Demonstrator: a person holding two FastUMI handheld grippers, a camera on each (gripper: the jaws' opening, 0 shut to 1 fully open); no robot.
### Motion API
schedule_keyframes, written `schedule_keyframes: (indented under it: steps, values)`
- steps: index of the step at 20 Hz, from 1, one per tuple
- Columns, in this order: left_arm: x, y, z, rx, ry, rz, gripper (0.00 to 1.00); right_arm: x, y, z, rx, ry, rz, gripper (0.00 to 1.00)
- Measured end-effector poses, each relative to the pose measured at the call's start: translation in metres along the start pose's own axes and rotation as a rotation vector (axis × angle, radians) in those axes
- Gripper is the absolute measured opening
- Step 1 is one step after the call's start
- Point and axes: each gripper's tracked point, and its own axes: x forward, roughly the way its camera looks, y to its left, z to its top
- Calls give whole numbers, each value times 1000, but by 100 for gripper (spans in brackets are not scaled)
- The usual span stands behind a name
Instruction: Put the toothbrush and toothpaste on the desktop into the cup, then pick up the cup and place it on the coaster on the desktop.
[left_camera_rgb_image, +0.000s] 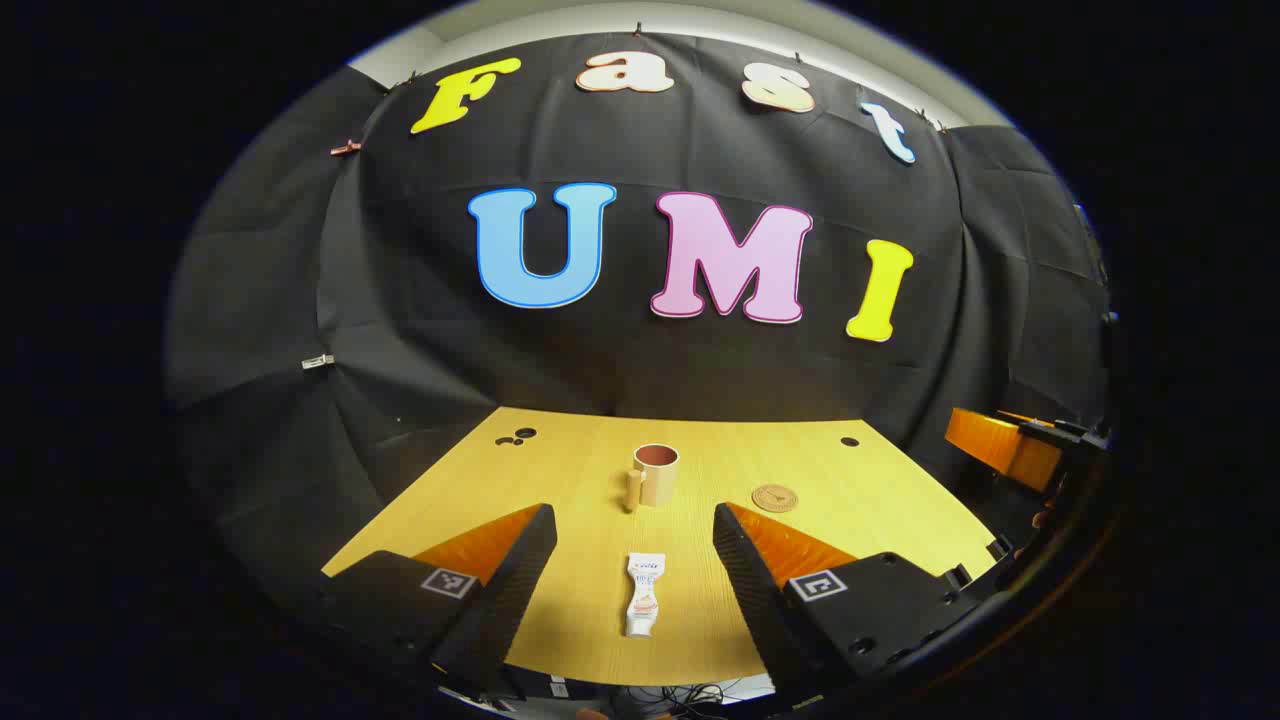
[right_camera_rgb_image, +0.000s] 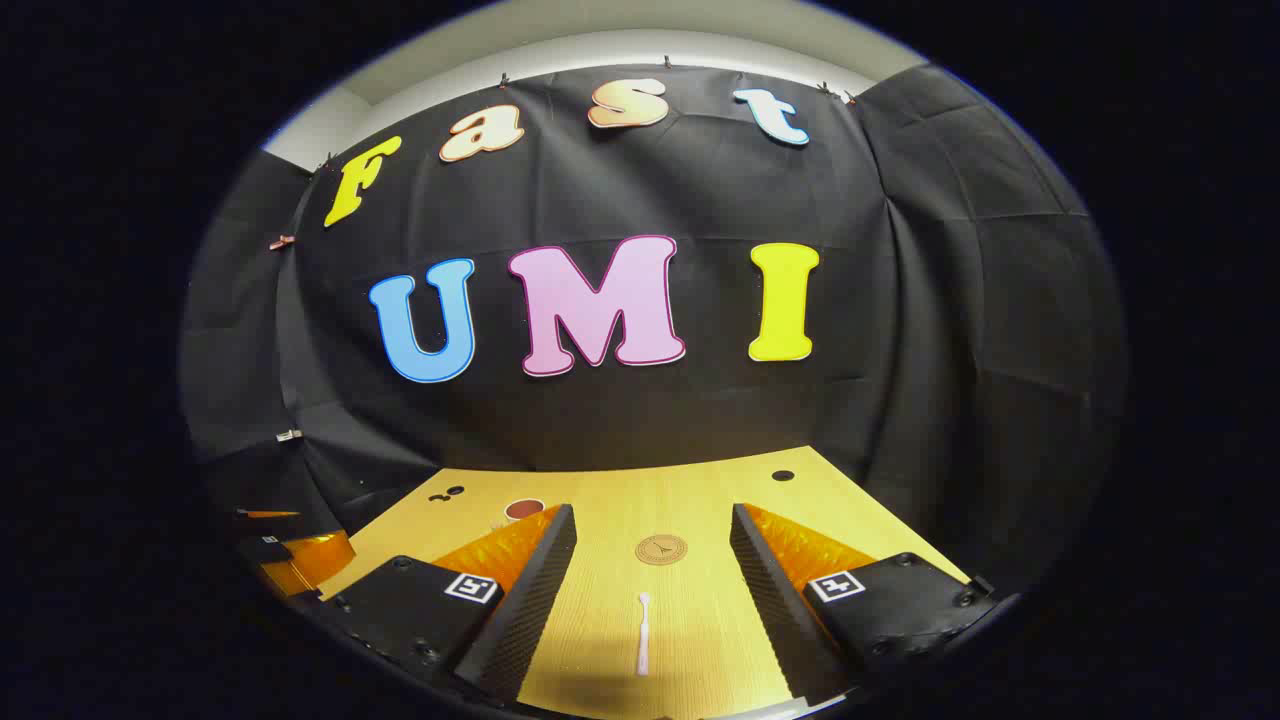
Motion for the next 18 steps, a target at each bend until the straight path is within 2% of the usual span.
schedule_keyframes:
  steps: [10,16,18]
  values:
    - [22,-6,-7,-20,45,-4,98,24,-5,0,-7,8,17,97]
    - [35,-7,4,-43,15,-32,98,40,-6,0,-11,-2,40,99]
    - [46,-7,-2,-56,54,-49,97,47,-12,-2,-12,-5,38,98]
